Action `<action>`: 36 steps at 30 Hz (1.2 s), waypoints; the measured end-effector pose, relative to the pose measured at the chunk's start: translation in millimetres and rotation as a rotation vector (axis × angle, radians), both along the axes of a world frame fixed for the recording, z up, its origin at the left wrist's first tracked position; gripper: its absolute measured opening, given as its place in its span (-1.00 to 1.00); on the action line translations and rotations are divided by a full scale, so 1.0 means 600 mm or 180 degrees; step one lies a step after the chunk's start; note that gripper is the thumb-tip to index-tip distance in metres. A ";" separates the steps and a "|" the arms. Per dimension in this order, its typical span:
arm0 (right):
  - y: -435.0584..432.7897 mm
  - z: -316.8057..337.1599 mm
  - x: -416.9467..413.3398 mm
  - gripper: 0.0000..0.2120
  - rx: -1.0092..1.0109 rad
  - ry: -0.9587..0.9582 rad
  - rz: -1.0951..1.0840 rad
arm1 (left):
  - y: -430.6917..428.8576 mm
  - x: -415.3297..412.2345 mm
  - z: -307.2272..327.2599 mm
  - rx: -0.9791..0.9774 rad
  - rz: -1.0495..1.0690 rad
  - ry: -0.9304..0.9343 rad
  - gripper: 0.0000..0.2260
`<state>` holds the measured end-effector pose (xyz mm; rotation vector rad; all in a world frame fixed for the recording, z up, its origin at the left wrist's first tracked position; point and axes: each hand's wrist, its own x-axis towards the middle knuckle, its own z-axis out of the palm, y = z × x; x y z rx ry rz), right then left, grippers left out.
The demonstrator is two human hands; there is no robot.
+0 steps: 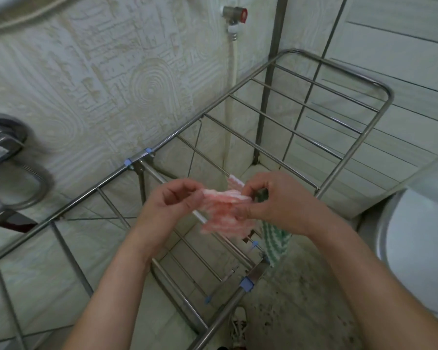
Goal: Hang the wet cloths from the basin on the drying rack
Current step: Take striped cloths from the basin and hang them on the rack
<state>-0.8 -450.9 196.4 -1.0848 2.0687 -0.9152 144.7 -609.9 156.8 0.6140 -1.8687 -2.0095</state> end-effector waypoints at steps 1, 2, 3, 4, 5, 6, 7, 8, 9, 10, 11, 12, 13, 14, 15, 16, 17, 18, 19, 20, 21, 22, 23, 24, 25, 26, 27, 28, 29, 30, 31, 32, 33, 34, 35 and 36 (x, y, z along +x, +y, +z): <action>-0.003 0.002 0.000 -0.82 0.0105 0.0324 0.0054 | -0.004 0.003 0.005 -0.0036 0.0075 0.0063 -0.72; -0.007 0.005 0.001 -0.81 0.0178 0.0574 0.0116 | -0.007 0.005 0.011 -0.0163 0.0172 0.0103 -0.77; -0.010 0.010 0.005 -0.81 0.0237 0.0763 0.0179 | -0.009 0.006 0.019 -0.0316 0.0241 0.0130 -0.87; -0.010 0.014 0.008 -0.81 0.0281 0.0914 0.0229 | -0.008 0.006 0.027 -0.0502 0.0286 0.0156 -0.96; -0.010 0.016 0.012 -0.81 0.0292 0.1016 0.0258 | -0.007 0.006 0.034 -0.0686 0.0336 0.0181 -0.98; -0.009 0.016 0.015 -0.80 0.0264 0.1056 0.0290 | -0.009 0.008 0.040 -0.0870 0.0395 0.0209 -0.95; -0.007 0.017 0.018 -0.78 0.0204 0.0980 0.0319 | -0.012 0.011 0.045 -0.1019 0.0474 0.0228 -0.93; -0.007 0.019 0.023 -0.77 0.0113 0.0782 0.0336 | -0.017 0.015 0.049 -0.1140 0.0570 0.0236 -0.90; -0.007 0.020 0.027 -0.77 0.0025 0.0522 0.0348 | -0.021 0.019 0.052 -0.1230 0.0652 0.0233 -0.87; -0.008 0.020 0.031 -0.80 -0.0044 0.0285 0.0377 | -0.026 0.022 0.053 -0.1287 0.0705 0.0215 -0.85; -0.008 0.021 0.035 -0.82 -0.0089 0.0131 0.0439 | -0.029 0.026 0.053 -0.1309 0.0749 0.0196 -0.83; -0.008 0.021 0.040 -0.85 -0.0145 0.0047 0.0515 | -0.031 0.030 0.054 -0.1325 0.0781 0.0176 -0.82; -0.008 0.023 0.045 -0.88 -0.0206 -0.0003 0.0605 | -0.033 0.034 0.054 -0.1363 0.0805 0.0153 -0.82; -0.008 0.026 0.053 -0.87 -0.0272 -0.0031 0.0723 | -0.035 0.039 0.056 -0.1420 0.0820 0.0132 -0.81; -0.008 0.031 0.062 -0.86 -0.0308 -0.0035 0.0872 | -0.039 0.043 0.057 -0.1493 0.0827 0.0131 -0.82; -0.010 0.033 0.073 -0.85 -0.0317 -0.0057 0.1000 | -0.042 0.047 0.059 -0.1557 0.0815 0.0134 -0.82; -0.012 0.036 0.082 -0.82 -0.0305 -0.0091 0.1079 | -0.046 0.048 0.061 -0.1593 0.0798 0.0127 -0.83; -0.013 0.034 0.089 -0.78 -0.0283 -0.0104 0.1112 | -0.049 0.047 0.062 -0.1615 0.0782 0.0078 -0.83; -0.014 0.028 0.092 -0.77 -0.0239 -0.0087 0.1110 | -0.055 0.045 0.057 -0.1675 0.0776 -0.0022 -0.82; -0.012 0.017 0.090 -0.78 -0.0154 -0.0049 0.1068 | -0.059 0.039 0.050 -0.1772 0.0755 -0.0158 -0.80; -0.009 0.001 0.084 -0.79 -0.0018 -0.0021 0.0997 | -0.063 0.031 0.037 -0.1891 0.0711 -0.0315 -0.78; -0.003 -0.017 0.077 -0.79 0.0153 -0.0048 0.0888 | -0.066 0.021 0.020 -0.1982 0.0627 -0.0492 -0.77; 0.004 -0.037 0.071 -0.77 0.0323 -0.0143 0.0772 | -0.066 0.012 0.001 -0.2051 0.0536 -0.0693 -0.78; 0.011 -0.055 0.066 -0.75 0.0479 -0.0266 0.0660 | -0.065 0.001 -0.019 -0.2097 0.0448 -0.0883 -0.80; 0.019 -0.069 0.063 -0.72 0.0618 -0.0376 0.0571 | -0.061 -0.010 -0.040 -0.2112 0.0372 -0.1037 -0.84; 0.024 -0.080 0.062 -0.69 0.0730 -0.0450 0.0540 | -0.057 -0.019 -0.057 -0.2122 0.0299 -0.1154 -0.90; 0.031 -0.089 0.061 -0.68 0.0821 -0.0511 0.0559 | -0.051 -0.026 -0.074 -0.2134 0.0216 -0.1249 -0.93; 0.037 -0.096 0.062 -0.70 0.0901 -0.0549 0.0609 | -0.045 -0.031 -0.085 -0.2148 0.0137 -0.1308 -0.93; 0.041 -0.098 0.062 -0.72 0.0962 -0.0564 0.0677 | -0.042 -0.033 -0.091 -0.2125 0.0070 -0.1345 -0.93; 0.046 -0.103 0.063 -0.76 0.1002 -0.0541 0.0751 | -0.039 -0.035 -0.095 -0.2070 0.0021 -0.1355 -0.92; 0.051 -0.110 0.063 -0.78 0.1000 -0.0485 0.0825 | -0.037 -0.037 -0.099 -0.2017 0.0002 -0.1357 -0.92; 0.056 -0.114 0.062 -0.79 0.0969 -0.0415 0.0862 | -0.035 -0.039 -0.103 -0.1992 0.0008 -0.1345 -0.91; 0.060 -0.118 0.060 -0.78 0.0932 -0.0358 0.0843 | -0.035 -0.041 -0.107 -0.1975 0.0036 -0.1333 -0.91; 0.064 -0.121 0.057 -0.78 0.0908 -0.0338 0.0762 | -0.035 -0.045 -0.111 -0.1988 0.0075 -0.1317 -0.91; 0.069 -0.122 0.051 -0.80 0.0893 -0.0387 0.0628 | -0.035 -0.051 -0.117 -0.2009 0.0119 -0.1312 -0.90; 0.073 -0.122 0.044 -0.83 0.0872 -0.0482 0.0465 | -0.035 -0.058 -0.122 -0.2046 0.0182 -0.1333 -0.90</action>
